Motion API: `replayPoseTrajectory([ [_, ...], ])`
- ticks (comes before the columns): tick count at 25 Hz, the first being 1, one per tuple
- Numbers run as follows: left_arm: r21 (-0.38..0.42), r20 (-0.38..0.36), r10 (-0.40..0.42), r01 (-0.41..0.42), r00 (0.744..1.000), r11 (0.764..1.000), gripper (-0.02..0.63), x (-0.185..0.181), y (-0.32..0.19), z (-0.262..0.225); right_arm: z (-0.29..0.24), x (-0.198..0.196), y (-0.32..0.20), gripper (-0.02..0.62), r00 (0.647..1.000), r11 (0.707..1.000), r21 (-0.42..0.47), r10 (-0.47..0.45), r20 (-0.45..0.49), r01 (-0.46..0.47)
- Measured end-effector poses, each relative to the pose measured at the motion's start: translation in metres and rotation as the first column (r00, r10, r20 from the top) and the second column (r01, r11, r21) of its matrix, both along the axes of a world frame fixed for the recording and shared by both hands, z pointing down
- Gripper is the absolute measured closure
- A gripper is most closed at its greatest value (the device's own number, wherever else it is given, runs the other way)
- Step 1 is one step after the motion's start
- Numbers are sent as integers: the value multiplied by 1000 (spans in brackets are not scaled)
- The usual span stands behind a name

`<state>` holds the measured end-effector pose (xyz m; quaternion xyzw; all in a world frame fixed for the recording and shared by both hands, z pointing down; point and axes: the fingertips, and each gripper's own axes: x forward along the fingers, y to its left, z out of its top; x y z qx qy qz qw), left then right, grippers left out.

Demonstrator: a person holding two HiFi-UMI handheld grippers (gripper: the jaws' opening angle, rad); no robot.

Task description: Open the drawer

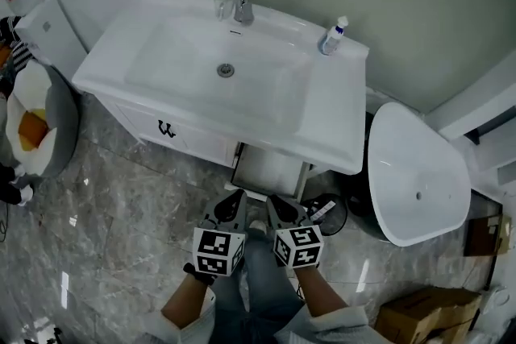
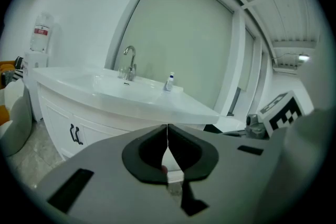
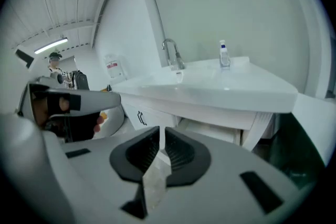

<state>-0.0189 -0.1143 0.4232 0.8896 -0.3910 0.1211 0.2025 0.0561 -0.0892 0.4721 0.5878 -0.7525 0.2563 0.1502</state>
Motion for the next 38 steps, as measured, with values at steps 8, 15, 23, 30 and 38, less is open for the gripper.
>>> replayPoseTrajectory([
  [8,48,-39,78,-76,996,996,589,26,26,-78,-121,3,9,562,998,983,181,-50,43,42],
  [15,127,-66,126,-117,990,985,589,53,46,-153,-209,13,32,584,988,949,304,-120,94,86],
  [23,191,-94,149,-129,984,973,589,82,76,-212,-272,42,58,586,981,910,392,-176,75,133],
  [30,234,-102,152,-124,983,964,589,93,89,-231,-285,56,74,586,977,903,403,-200,81,151],
  [38,245,-90,146,-120,985,962,589,95,84,-232,-286,55,72,586,971,900,403,-220,97,164],
])
